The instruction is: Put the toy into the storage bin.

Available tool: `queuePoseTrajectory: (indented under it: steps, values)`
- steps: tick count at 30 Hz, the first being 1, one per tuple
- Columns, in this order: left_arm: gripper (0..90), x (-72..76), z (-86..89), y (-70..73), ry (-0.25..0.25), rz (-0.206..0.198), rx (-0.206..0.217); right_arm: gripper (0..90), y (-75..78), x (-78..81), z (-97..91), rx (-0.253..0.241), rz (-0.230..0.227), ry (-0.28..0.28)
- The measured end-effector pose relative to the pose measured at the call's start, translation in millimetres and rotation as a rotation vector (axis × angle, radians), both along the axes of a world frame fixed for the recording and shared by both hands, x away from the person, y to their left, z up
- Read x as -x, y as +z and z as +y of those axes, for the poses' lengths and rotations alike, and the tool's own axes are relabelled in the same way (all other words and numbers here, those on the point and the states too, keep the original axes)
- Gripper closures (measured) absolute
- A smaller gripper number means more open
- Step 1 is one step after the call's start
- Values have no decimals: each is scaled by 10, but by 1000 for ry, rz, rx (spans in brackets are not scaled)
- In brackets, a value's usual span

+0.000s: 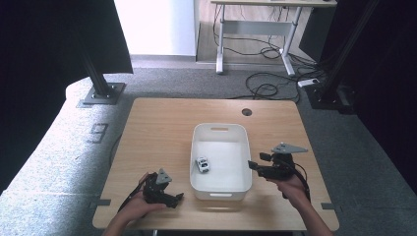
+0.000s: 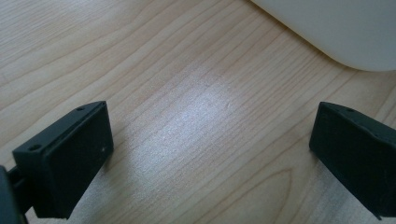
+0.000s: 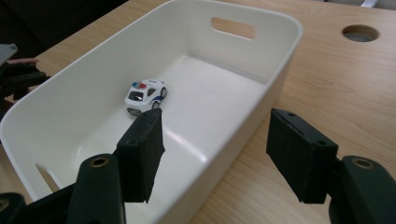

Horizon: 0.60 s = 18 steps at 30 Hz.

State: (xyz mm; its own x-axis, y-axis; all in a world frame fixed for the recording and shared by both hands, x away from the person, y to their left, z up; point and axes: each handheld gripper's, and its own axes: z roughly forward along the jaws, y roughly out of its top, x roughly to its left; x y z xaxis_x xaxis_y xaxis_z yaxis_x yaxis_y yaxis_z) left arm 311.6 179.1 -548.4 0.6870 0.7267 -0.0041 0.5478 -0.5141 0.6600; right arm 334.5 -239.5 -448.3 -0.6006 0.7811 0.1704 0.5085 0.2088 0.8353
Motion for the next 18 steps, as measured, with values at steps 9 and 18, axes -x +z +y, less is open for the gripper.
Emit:
queuePoseTrajectory:
  steps: [9, 18]
  values:
    - [0, -1, 1, 0, -1, 0, -1, 355, -132, 151, -365, -4, -7, -51]
    - [0, -1, 0, 0, 0, 0, 0, 349, -297, 168, -493, -1, 17, -79]
